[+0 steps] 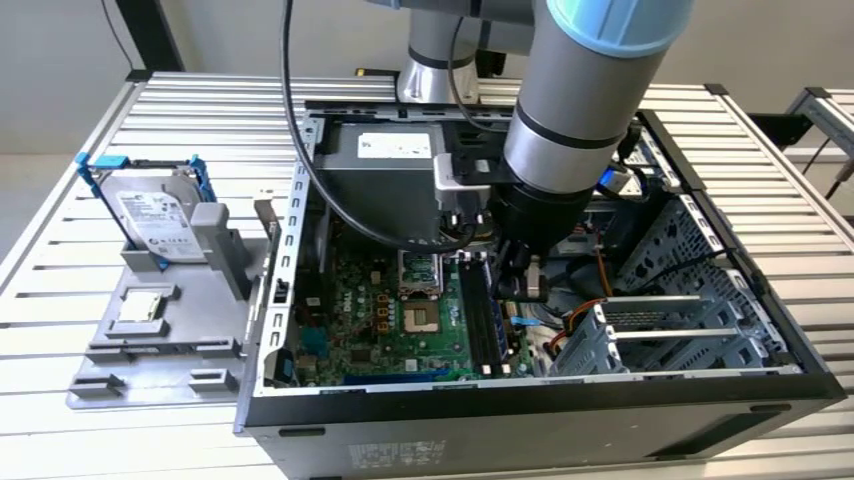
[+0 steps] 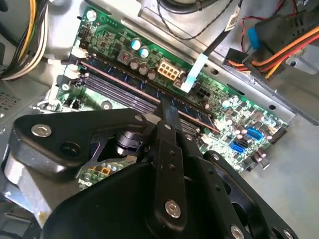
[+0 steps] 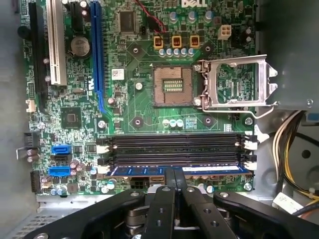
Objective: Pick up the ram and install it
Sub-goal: 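Press down the ram until it locks into place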
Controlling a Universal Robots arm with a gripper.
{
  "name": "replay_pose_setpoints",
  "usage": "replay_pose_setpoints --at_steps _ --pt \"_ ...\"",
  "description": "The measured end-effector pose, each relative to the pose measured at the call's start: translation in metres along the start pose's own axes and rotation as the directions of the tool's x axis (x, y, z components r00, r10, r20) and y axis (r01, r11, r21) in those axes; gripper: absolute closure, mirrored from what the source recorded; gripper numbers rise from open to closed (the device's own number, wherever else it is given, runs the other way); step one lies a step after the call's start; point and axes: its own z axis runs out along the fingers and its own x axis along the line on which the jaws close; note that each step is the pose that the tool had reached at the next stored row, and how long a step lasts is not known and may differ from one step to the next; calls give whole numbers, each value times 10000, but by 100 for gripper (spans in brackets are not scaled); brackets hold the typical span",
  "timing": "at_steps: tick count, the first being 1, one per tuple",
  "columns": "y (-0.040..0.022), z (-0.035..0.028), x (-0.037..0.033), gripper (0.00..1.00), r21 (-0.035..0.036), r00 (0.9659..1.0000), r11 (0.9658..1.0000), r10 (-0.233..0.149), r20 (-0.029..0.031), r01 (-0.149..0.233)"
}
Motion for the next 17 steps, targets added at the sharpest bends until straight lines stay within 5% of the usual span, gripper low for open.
replay_pose_setpoints --at_steps 6,17 --pt "2 10 0 100 -38 10000 10000 0 -1 0" --pt "33 217 -88 100 -41 10000 10000 -17 -23 17"
